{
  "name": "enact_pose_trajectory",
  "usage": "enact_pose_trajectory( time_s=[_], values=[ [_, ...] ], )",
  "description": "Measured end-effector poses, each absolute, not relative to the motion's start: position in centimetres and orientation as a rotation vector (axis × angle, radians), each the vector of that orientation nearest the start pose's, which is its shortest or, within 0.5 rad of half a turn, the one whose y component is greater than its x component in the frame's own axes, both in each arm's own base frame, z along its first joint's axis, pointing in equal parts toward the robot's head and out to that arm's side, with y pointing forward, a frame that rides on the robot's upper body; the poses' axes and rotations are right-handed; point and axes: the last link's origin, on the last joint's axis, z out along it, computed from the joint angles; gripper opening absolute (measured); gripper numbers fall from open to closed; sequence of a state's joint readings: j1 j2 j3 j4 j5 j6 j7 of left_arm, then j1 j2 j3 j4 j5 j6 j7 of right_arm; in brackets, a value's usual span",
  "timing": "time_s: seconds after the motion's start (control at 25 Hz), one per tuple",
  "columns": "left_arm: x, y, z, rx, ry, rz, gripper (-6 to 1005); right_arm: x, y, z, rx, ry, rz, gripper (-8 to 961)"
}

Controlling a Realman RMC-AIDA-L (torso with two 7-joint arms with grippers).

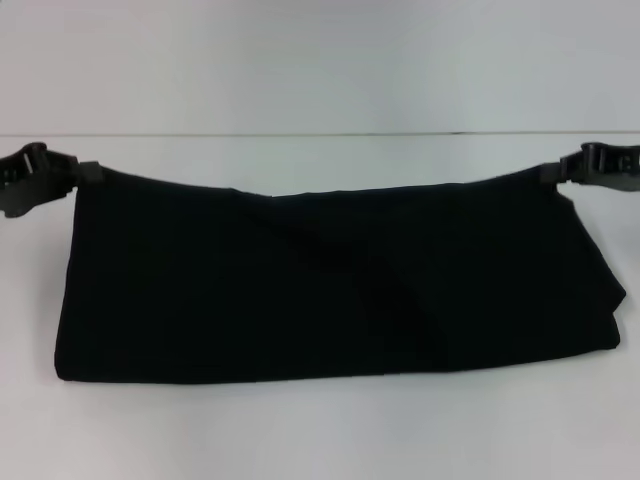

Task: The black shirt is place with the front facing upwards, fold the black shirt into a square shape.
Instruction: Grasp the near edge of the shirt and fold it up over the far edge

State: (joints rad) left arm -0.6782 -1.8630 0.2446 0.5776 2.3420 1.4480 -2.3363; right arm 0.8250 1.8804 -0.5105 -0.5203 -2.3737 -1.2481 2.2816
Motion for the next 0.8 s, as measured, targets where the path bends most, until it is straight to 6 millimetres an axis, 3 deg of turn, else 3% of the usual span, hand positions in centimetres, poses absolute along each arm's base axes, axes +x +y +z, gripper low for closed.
enact_pose_trajectory(
  time_s=[0.36,0.8],
  values=[
    [-31.4,40.8,8.9,-1.838,-1.746,-0.741,54,27.0,45.2,5.9,-2.006,1.495,0.526,14],
    [-31.8,41.7,7.2,-1.751,-1.713,-0.716,55,26.0,46.7,3.9,-1.956,1.384,0.491,17]
  ],
)
